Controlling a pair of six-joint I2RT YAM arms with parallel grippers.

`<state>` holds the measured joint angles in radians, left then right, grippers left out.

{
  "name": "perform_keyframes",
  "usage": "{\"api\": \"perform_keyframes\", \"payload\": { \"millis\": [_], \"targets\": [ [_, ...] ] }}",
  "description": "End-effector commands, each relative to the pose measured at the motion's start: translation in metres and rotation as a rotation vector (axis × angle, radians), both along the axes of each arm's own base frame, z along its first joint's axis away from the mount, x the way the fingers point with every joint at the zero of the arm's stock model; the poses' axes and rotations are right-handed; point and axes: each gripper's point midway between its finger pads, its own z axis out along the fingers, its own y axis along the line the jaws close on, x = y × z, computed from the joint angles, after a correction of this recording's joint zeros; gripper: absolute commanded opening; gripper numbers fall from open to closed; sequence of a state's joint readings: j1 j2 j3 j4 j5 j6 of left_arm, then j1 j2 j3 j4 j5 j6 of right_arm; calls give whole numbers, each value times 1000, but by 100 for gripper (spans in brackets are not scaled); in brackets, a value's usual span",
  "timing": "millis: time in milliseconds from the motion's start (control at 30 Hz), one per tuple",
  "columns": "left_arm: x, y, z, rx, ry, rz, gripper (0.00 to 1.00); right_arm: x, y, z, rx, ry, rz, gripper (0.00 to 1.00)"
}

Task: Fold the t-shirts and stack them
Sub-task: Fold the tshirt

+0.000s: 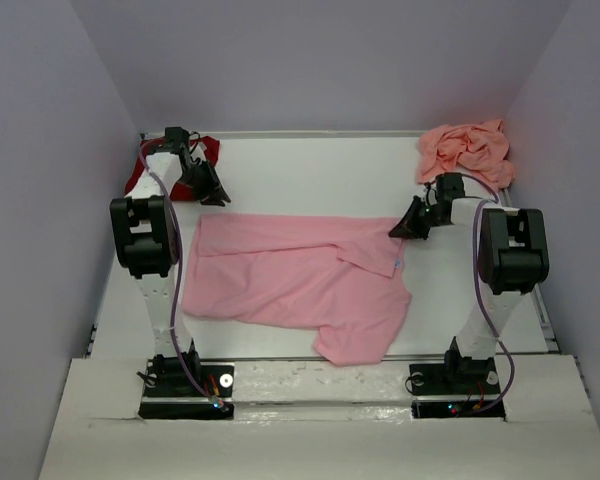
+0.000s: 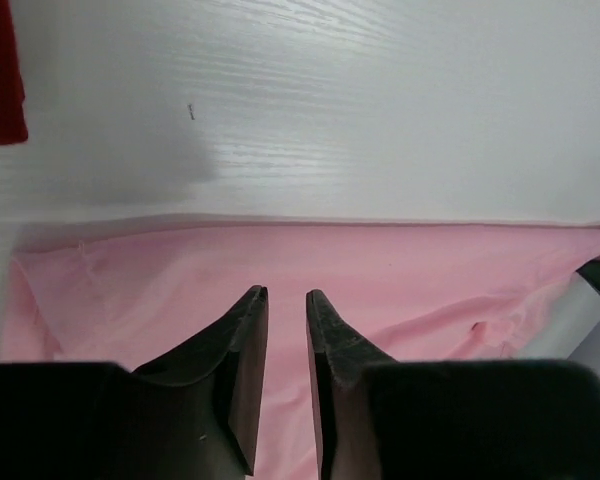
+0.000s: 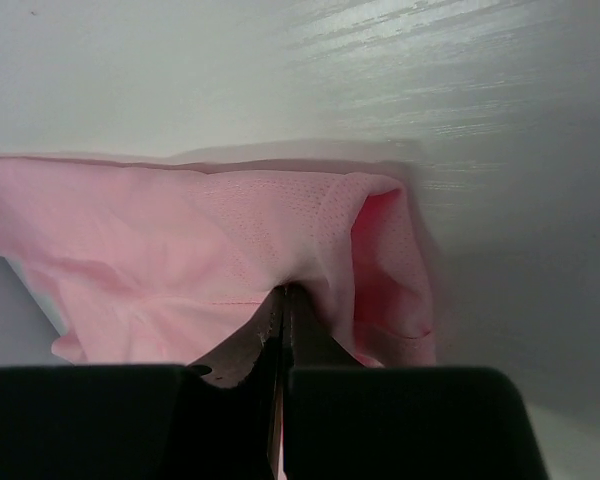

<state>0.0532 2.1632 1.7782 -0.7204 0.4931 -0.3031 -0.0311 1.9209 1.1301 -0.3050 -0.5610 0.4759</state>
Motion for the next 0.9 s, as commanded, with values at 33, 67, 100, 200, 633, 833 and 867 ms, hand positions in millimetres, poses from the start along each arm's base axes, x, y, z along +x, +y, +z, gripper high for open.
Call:
{"api": "perform_keyframes", "payload": {
  "millis": [33, 67, 100, 200, 633, 833, 867],
  "targets": [
    [-5, 6, 80, 40, -166, 40, 39, 12, -2, -3, -37, -49, 21, 0],
    [-9, 7, 75, 40, -159, 51, 40, 11, -2, -4, -42, -52, 27, 0],
    [-12, 11, 83, 37, -179, 66, 41, 11, -3, -5, -47, -51, 29, 0],
    [-25, 16, 86, -13, -189, 106, 43, 10, -5, -8, -62, -53, 35, 0],
    [-71, 66, 40, -177, -181, 287, 55, 19, -2, 1, -42, -77, 45, 0],
    [-62, 61, 21, -258, -183, 277, 57, 18, -1, 2, -36, -80, 48, 0],
    [-58, 59, 18, -274, -202, 272, 57, 17, 0, 3, -34, -82, 49, 0]
  ]
}}
